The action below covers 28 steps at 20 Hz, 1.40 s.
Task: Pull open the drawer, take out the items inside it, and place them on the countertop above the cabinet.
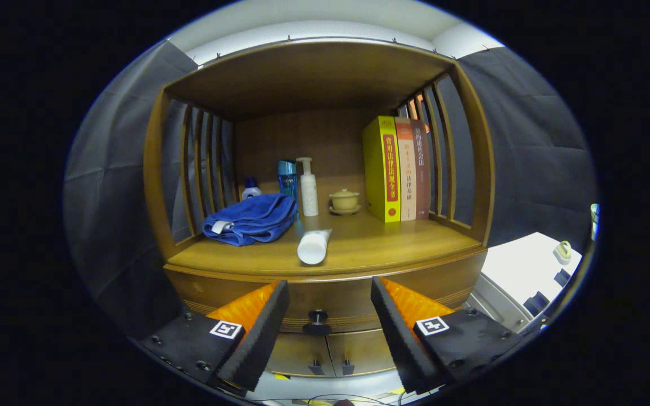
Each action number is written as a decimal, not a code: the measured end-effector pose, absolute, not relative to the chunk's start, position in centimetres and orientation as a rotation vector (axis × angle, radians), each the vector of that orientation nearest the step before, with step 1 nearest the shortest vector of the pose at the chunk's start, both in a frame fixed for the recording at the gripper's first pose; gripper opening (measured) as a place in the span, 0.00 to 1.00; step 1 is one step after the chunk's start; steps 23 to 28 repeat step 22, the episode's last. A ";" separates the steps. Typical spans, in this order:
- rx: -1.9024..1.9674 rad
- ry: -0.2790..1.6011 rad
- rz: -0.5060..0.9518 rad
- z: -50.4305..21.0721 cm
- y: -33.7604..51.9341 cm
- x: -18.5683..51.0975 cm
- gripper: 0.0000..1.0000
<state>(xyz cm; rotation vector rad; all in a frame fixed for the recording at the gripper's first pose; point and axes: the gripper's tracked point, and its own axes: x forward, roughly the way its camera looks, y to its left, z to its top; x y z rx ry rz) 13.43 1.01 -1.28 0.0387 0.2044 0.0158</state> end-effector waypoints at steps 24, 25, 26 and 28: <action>0.013 0.104 0.011 3.8 2.3 4.8 0.96; 0.013 0.104 0.011 3.8 2.3 4.8 0.96; 0.013 0.104 0.011 3.8 2.3 4.8 0.96; 0.013 0.104 0.011 3.8 2.3 4.8 0.96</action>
